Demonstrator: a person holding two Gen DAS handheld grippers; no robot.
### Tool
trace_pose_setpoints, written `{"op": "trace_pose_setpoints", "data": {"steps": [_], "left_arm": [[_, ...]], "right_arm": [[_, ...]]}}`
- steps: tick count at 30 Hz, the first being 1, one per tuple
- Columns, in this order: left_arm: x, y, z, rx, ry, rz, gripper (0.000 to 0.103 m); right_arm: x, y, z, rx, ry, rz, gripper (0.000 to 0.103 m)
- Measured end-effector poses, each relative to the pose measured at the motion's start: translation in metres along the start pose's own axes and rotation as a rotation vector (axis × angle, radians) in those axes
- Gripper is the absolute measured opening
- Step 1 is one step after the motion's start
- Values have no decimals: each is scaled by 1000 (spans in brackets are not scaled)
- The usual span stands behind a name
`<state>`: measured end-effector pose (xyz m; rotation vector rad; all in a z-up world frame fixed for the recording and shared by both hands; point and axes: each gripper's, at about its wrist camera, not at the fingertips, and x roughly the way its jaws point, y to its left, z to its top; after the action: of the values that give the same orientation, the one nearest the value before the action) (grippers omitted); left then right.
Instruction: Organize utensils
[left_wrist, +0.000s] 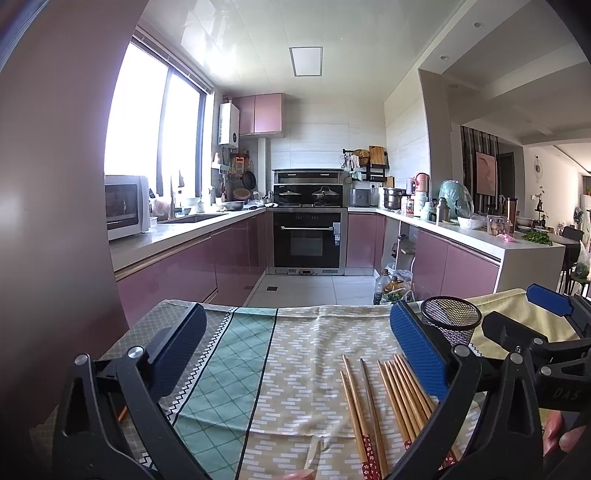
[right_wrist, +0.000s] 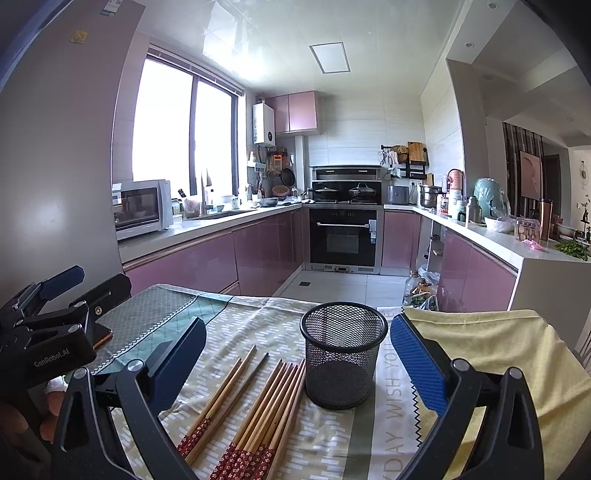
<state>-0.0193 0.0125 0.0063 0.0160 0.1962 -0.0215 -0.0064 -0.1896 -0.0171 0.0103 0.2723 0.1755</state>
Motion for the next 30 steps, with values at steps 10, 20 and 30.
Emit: {"op": "trace_pose_setpoints", "data": {"steps": [10,20,30], "left_arm": [[0,1,1,2,-3,2,98],[-1,1,1,3,-3,6,98],[0,1,1,2,-5,11,99]], "right_arm": [[0,0,-1,3,-4,1,97],[1,-1,-1,6,-1,1,97],[1,-2,-2,9,0,5,97]]}}
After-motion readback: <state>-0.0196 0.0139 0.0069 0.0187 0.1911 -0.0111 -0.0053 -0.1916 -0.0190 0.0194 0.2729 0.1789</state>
